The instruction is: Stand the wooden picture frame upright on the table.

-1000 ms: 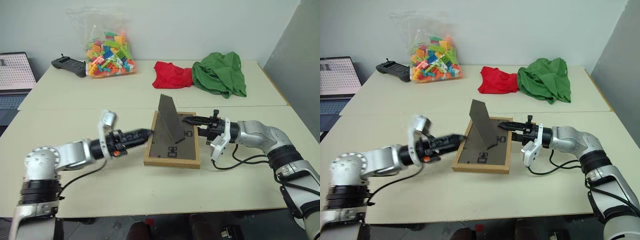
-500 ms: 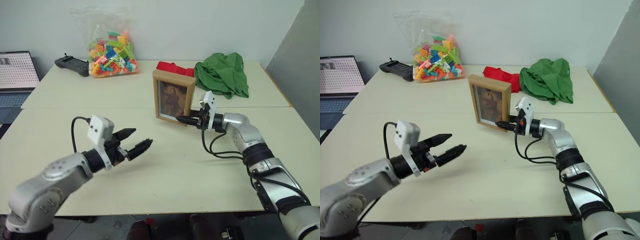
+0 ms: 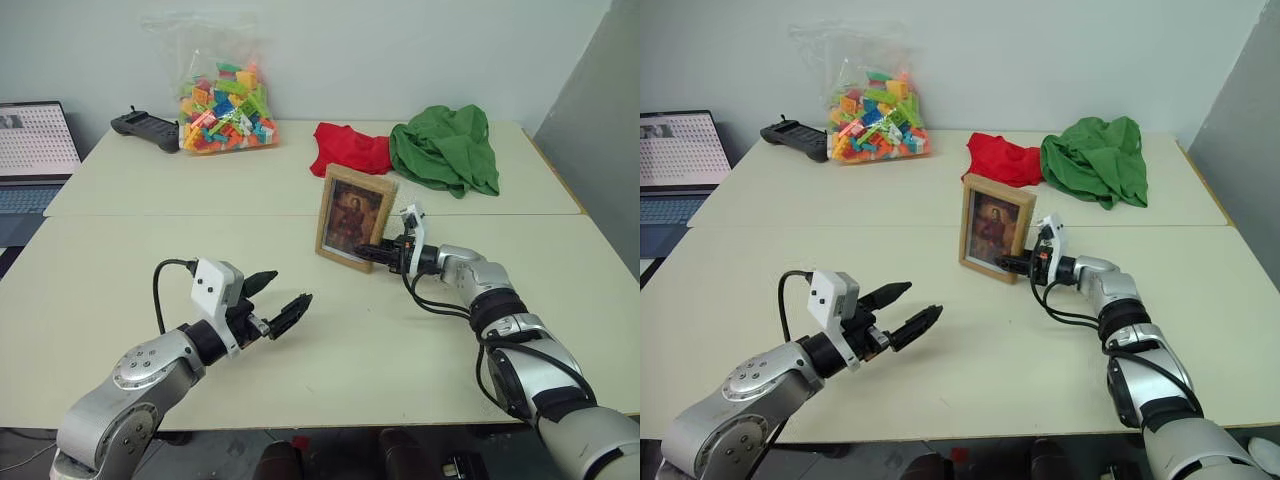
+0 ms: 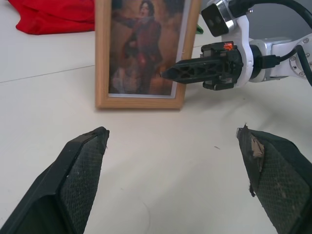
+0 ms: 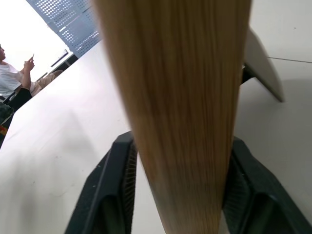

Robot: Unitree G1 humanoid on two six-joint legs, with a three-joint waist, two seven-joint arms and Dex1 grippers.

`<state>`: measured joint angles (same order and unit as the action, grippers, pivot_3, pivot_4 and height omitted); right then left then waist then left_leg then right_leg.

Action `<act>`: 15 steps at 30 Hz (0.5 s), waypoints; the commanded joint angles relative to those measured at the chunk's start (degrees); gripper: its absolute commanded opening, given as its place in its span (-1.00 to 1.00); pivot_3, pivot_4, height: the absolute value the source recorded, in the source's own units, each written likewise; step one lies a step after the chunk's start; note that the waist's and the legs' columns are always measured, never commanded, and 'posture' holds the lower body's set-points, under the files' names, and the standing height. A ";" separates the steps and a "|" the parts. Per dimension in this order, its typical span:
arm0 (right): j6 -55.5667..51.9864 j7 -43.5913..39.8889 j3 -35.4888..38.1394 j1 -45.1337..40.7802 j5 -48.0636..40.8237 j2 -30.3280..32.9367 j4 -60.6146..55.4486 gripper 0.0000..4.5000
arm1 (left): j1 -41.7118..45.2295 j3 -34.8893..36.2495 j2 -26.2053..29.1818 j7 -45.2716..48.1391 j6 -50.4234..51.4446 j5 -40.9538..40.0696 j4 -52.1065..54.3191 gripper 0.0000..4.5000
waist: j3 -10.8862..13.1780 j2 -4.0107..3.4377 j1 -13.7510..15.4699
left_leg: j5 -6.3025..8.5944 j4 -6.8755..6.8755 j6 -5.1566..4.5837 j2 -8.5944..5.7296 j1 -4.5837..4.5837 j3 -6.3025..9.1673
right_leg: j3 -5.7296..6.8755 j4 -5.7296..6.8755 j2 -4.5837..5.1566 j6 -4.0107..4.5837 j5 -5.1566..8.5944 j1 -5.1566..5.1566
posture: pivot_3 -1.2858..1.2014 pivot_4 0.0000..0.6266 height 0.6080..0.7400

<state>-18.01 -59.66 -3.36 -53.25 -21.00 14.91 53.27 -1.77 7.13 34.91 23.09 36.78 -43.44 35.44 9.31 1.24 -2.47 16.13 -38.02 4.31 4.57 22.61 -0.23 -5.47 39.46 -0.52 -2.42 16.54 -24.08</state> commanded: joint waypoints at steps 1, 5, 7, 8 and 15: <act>2.96 -0.52 0.33 1.25 2.54 0.58 -2.02 0.49 | 1.26 0.71 0.02 1.47 -1.55 1.40 -0.03 1.00 | 0.00 0.00 -0.01 | 0.00 0.00 0.00 0.00 0.00 0.01 | 0.00 0.00 0.00 0.00 0.00 0.00 | 0.03 -0.52 1.00; 3.63 -1.32 0.00 5.07 4.59 3.18 -8.13 0.91 | 4.08 1.96 1.10 3.76 -1.05 2.03 -3.91 1.00 | 0.00 0.00 0.08 | 0.00 0.01 0.00 0.00 0.00 0.01 | 0.00 0.00 0.00 0.00 0.00 0.00 | 0.03 -0.52 1.00; 3.30 -1.17 -0.20 7.01 5.64 4.82 -11.66 0.98 | 5.92 2.84 1.72 4.76 -0.25 1.75 -6.02 1.00 | 0.00 0.00 0.28 | 0.00 -0.01 0.01 0.00 0.03 0.06 | 0.07 0.01 0.00 0.00 0.00 0.00 | 0.03 -0.52 1.00; 3.70 -1.11 -0.51 8.88 6.79 6.95 -14.96 0.98 | 7.87 3.55 2.72 5.63 0.75 1.23 -8.14 1.00 | 0.00 0.00 0.34 | 0.00 -0.01 0.00 0.00 0.02 0.04 | 0.05 0.02 0.00 0.00 0.00 0.01 | 0.03 -0.52 1.00; -8.75 -2.92 5.47 17.91 0.56 22.99 -49.09 0.98 | 25.89 3.05 16.05 21.69 5.01 3.03 -29.04 1.00 | 0.12 -0.08 0.00 | 0.01 0.02 -0.01 0.00 0.00 0.04 | 0.00 -0.02 -0.06 -0.02 0.01 0.01 | 0.03 -0.52 1.00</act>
<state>-18.15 -61.23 -2.73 -34.92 -13.37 34.83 16.99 19.14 9.39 47.30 39.16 42.31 -42.05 11.44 9.43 1.15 -2.47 16.13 -37.99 4.30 4.62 22.73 -0.07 -5.38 39.51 -0.70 -2.43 16.55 -24.22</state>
